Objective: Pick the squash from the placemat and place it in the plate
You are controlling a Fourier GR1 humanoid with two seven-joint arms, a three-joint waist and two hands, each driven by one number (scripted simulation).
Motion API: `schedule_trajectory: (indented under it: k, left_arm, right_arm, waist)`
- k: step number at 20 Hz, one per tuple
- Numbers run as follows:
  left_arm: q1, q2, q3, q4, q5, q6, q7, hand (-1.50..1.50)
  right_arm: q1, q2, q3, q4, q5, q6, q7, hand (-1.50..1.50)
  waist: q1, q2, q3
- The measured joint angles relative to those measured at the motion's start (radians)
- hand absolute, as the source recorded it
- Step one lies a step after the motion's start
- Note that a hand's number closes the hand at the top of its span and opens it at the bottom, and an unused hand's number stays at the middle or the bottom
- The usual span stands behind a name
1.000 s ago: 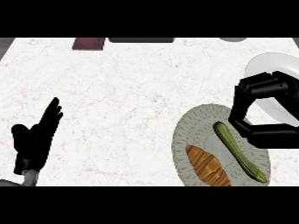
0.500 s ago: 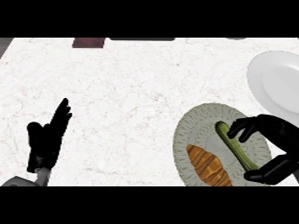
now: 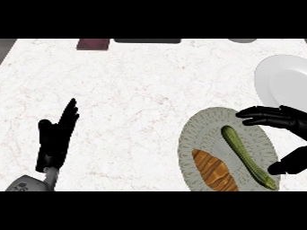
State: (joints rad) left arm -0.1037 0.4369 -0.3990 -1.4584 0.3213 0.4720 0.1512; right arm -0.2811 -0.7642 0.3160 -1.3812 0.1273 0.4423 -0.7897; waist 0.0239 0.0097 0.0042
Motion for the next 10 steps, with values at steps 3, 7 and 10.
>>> schedule_trajectory:
  k: [3, 7, 10]
  left_arm:
    - [0.0, 0.001, 0.012, 0.012, -0.002, -0.01, -0.004, 0.0]
    - [-0.005, -0.004, 0.022, 0.027, -0.007, -0.02, -0.004, 0.0]
    - [0.0, -0.011, 0.02, 0.016, -0.015, -0.02, 0.001, 0.0]
  right_arm:
    - [-0.05, -0.035, 0.041, 0.02, 0.093, -0.044, -0.035, -1.5]
    - [-0.094, -0.098, 0.112, 0.023, 0.193, -0.056, -0.045, -1.5]
    - [-0.13, -0.121, 0.175, 0.034, 0.264, -0.052, -0.036, -1.5]
  waist:
    - [0.0, -0.002, -0.002]
    - [-0.003, -0.005, -0.003]
    - [-0.001, -0.006, -0.004]
